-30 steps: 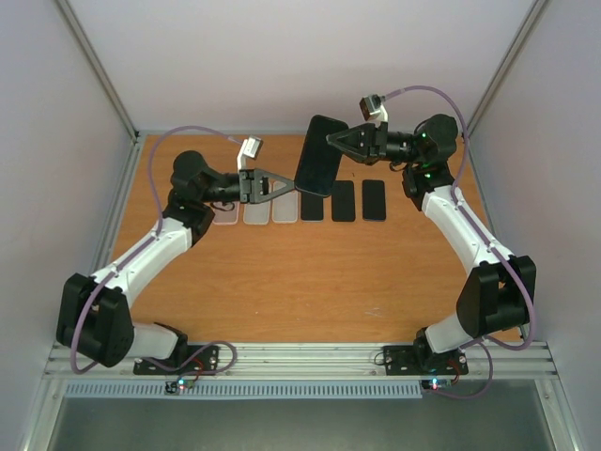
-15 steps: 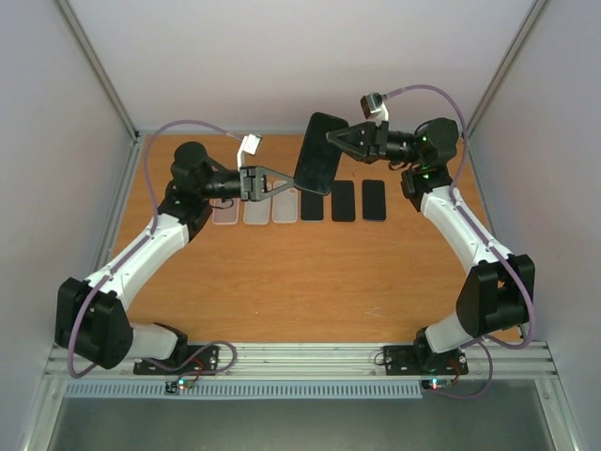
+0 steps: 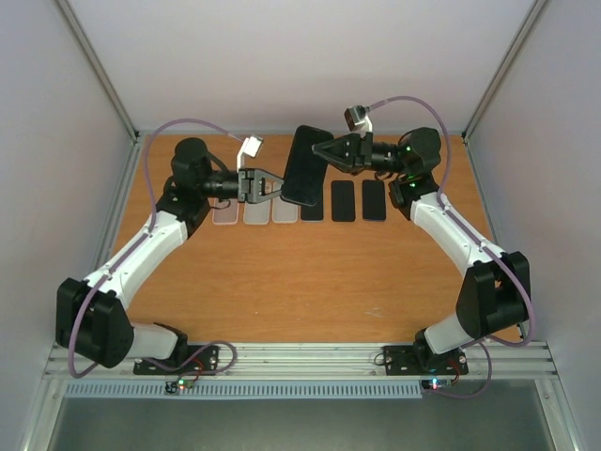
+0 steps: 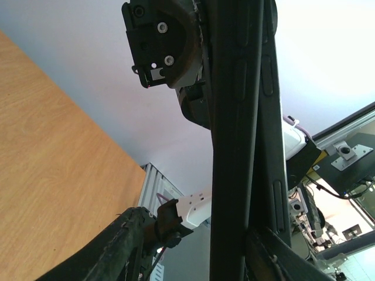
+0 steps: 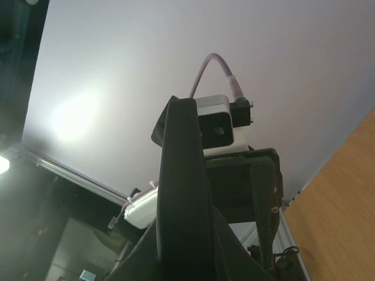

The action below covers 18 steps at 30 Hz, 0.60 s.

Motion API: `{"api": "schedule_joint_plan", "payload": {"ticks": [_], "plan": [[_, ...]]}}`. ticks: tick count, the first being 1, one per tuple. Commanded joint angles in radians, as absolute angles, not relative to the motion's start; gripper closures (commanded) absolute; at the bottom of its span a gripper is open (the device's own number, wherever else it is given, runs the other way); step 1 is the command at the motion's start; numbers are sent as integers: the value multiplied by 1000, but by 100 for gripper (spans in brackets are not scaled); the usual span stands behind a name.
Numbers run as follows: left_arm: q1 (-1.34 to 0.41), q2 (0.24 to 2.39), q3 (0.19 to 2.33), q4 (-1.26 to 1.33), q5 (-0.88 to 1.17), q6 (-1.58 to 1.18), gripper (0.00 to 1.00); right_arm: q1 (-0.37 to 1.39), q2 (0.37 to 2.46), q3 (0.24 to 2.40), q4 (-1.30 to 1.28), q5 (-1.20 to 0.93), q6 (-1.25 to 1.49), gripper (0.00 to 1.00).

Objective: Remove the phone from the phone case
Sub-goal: Remove the phone case from the phone.

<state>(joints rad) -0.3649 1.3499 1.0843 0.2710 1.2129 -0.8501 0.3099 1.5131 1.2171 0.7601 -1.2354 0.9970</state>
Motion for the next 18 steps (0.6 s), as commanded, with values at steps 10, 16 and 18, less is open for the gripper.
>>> {"api": "schedule_joint_plan", "payload": {"ticks": [10, 16, 18], "plan": [[-399, 1391, 1134, 281, 1094, -837, 66, 457, 1472, 1147, 593, -1403, 868, 99], [-388, 1388, 1060, 407, 1095, -948, 88, 416, 1508, 1205, 528, -1423, 809, 99], [-381, 1382, 1033, 441, 1087, -1003, 93, 383, 1526, 1237, 495, -1424, 788, 96]]}}
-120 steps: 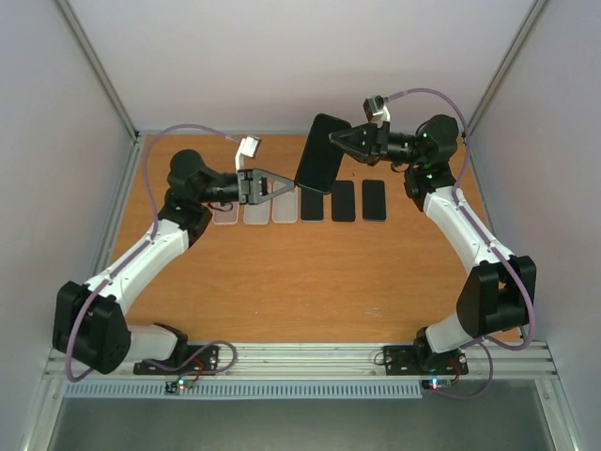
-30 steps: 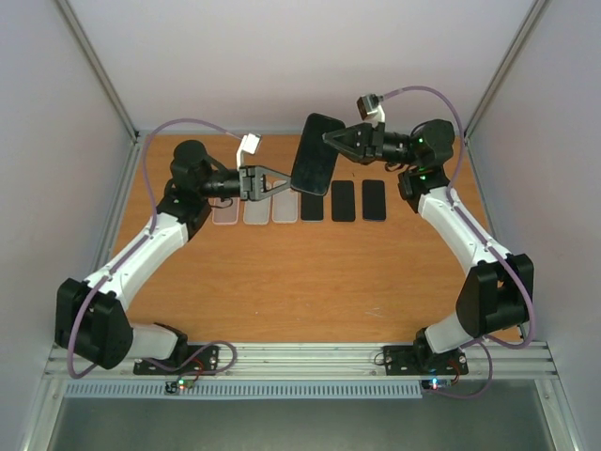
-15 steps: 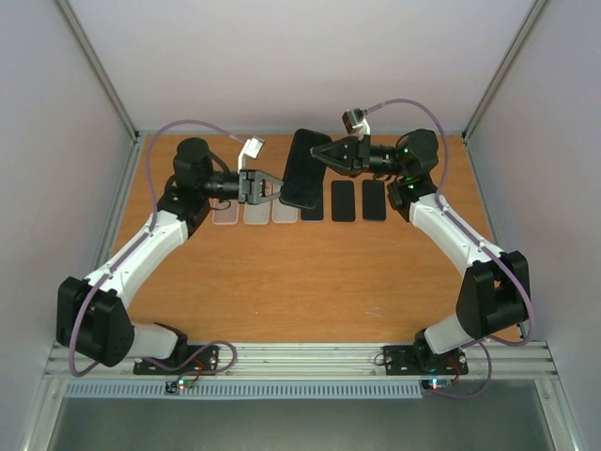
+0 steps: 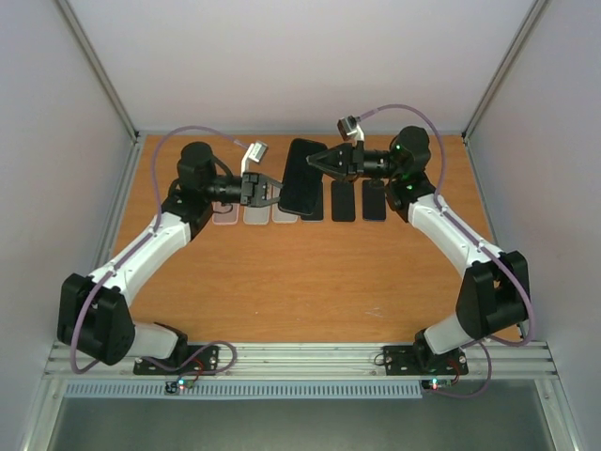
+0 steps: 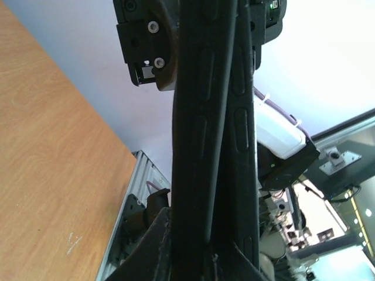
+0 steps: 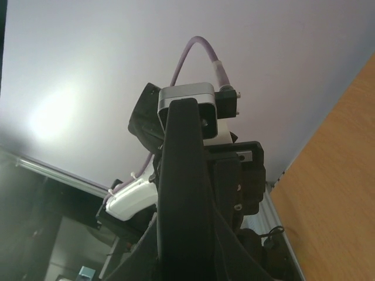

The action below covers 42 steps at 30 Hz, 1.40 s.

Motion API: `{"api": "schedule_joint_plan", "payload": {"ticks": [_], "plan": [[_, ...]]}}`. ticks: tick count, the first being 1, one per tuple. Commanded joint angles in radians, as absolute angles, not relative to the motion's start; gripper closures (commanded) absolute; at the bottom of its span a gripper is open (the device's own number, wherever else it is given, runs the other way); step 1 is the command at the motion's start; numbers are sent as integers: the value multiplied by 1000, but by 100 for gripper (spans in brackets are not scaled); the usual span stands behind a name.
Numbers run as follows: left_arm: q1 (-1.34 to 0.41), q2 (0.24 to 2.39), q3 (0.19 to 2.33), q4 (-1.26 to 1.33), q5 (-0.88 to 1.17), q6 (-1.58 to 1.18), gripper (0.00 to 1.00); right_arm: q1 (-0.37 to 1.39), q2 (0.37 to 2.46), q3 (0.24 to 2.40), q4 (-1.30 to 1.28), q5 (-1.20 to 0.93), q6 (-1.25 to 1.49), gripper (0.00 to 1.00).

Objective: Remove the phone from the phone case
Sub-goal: Remove the phone case from the phone.

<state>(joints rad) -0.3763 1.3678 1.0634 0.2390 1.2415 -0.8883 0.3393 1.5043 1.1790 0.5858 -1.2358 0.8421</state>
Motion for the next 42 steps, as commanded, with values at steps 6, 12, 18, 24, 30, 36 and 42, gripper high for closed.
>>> {"api": "schedule_joint_plan", "payload": {"ticks": [6, 12, 18, 24, 30, 36, 42], "plan": [[-364, 1373, 1004, 433, 1060, -1031, 100, 303, 1532, 1403, -26, -1352, 381, 71], [-351, 1379, 988, 332, 995, -1042, 100, 281, 1555, 1646, -678, -1139, -145, 55], [-344, 1414, 1034, 130, 929, -1025, 100, 297, 1548, 1763, -890, -775, -391, 49], [-339, 1436, 1084, -9, 860, -997, 100, 356, 1537, 1784, -955, -606, -526, 47], [-330, 1457, 1100, -108, 794, -1067, 100, 541, 1517, 1737, -968, -339, -711, 48], [-325, 1479, 1082, -58, 807, -1188, 100, 701, 1520, 1677, -918, -121, -825, 51], [-325, 1488, 1070, -25, 820, -1233, 100, 797, 1553, 1650, -851, -5, -882, 52]]}}
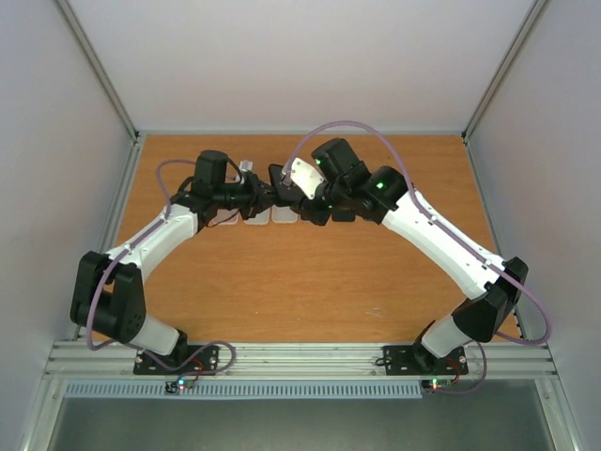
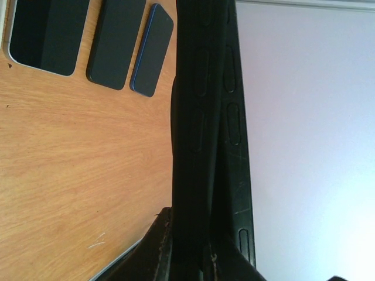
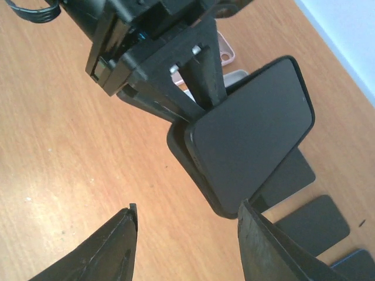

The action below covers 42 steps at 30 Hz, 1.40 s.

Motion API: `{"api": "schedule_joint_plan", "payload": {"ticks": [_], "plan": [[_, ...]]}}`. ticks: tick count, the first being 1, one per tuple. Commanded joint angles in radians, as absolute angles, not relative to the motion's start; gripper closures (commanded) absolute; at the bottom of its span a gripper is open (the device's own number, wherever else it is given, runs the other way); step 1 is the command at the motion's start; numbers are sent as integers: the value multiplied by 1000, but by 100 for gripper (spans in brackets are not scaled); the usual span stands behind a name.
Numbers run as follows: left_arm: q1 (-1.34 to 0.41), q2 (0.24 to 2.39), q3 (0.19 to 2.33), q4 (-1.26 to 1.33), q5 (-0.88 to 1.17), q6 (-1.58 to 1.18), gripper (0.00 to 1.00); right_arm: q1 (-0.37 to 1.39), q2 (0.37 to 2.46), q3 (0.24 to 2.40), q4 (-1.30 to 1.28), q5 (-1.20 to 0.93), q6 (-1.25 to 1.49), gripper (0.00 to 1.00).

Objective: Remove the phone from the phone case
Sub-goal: Remove the phone case from the phone.

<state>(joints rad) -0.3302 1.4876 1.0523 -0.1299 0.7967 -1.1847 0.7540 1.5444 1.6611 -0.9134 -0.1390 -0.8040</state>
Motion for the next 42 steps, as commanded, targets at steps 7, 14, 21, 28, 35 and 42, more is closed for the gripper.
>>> {"api": "schedule_joint_plan", "payload": {"ticks": [7, 14, 21, 28, 35, 42], "plan": [[-326, 1474, 1050, -10, 823, -1244, 100, 842, 1617, 1670, -802, 70, -897, 54], [-325, 1462, 1037, 7, 827, -1252, 100, 862, 1659, 1674, -743, 137, -929, 57], [-325, 1451, 1024, 23, 822, -1248, 100, 862, 1666, 1676, -729, 159, -926, 59], [-326, 1451, 1026, 29, 826, -1248, 100, 862, 1683, 1650, -701, 202, -959, 62], [-325, 1449, 1015, 60, 836, -1274, 100, 862, 1671, 1542, -564, 280, -1074, 65], [-325, 1461, 1020, 98, 855, -1305, 100, 862, 1671, 1425, -408, 343, -1162, 67]]}}
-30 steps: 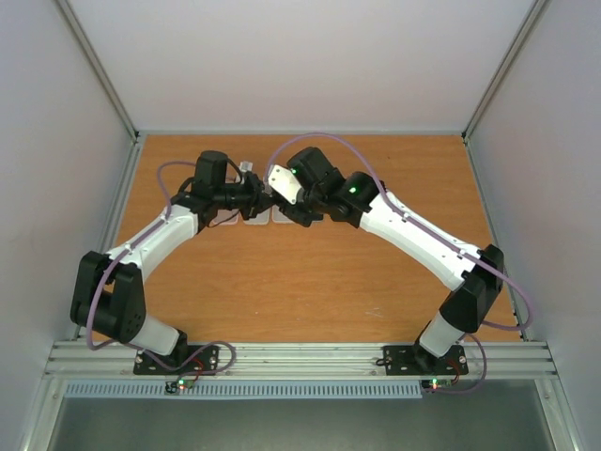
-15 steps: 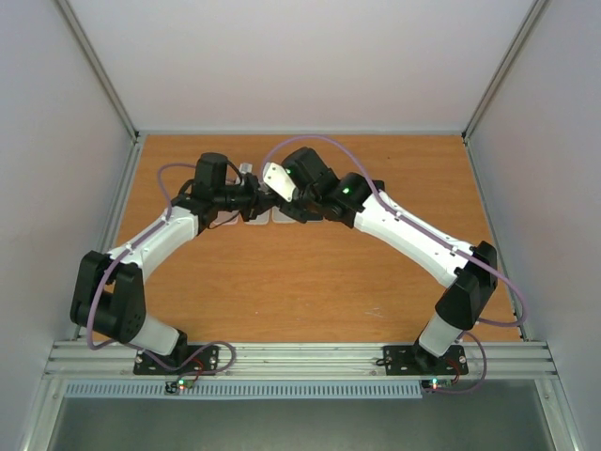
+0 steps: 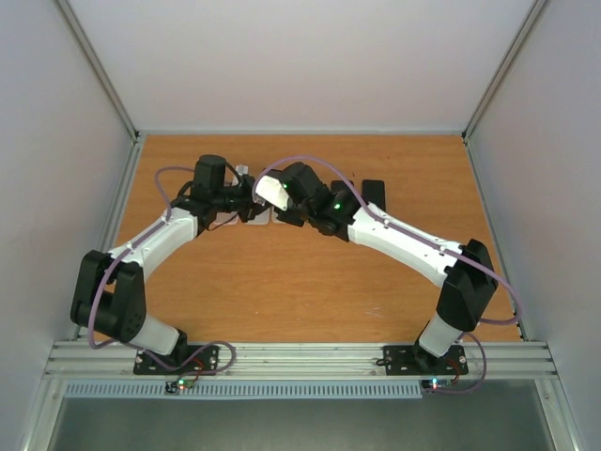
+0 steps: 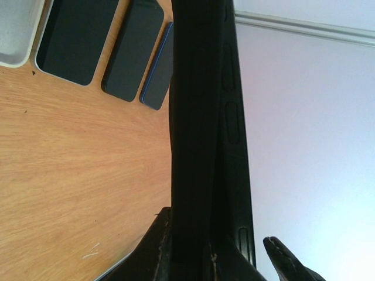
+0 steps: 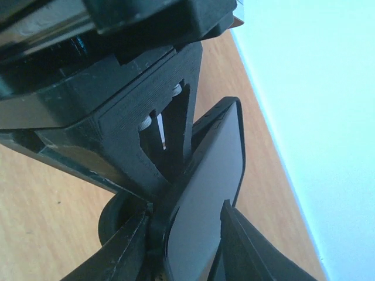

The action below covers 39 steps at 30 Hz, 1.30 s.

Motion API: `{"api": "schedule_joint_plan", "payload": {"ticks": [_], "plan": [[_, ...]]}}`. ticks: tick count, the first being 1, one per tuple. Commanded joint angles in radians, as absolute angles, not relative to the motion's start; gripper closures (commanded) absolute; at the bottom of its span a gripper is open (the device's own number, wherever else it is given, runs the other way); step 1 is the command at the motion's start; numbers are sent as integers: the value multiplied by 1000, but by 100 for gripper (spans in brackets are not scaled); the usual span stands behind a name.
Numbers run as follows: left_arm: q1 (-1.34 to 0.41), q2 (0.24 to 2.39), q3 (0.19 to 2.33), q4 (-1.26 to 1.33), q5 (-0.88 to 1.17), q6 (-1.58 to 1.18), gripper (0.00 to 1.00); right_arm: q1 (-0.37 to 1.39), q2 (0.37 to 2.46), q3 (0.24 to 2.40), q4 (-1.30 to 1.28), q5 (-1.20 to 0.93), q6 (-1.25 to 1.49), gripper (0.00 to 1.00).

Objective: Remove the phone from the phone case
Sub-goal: Remove the phone case from the phone.

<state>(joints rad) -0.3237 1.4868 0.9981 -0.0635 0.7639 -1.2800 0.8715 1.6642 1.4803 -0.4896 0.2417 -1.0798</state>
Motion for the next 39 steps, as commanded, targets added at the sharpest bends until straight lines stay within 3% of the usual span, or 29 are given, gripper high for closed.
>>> {"api": "schedule_joint_plan", "payload": {"ticks": [1, 11, 18, 39], "plan": [[-326, 1461, 1020, 102, 858, -1307, 100, 861, 1676, 1421, -401, 345, -1166, 67], [-334, 1438, 1005, 136, 878, -1296, 100, 807, 1718, 1474, -422, 284, -1140, 73], [-333, 1437, 998, 86, 847, -1258, 100, 805, 1704, 1530, -487, 256, -1114, 99], [-328, 1448, 941, -184, 684, -1058, 100, 759, 1674, 1709, -598, 259, -1057, 99]]}}
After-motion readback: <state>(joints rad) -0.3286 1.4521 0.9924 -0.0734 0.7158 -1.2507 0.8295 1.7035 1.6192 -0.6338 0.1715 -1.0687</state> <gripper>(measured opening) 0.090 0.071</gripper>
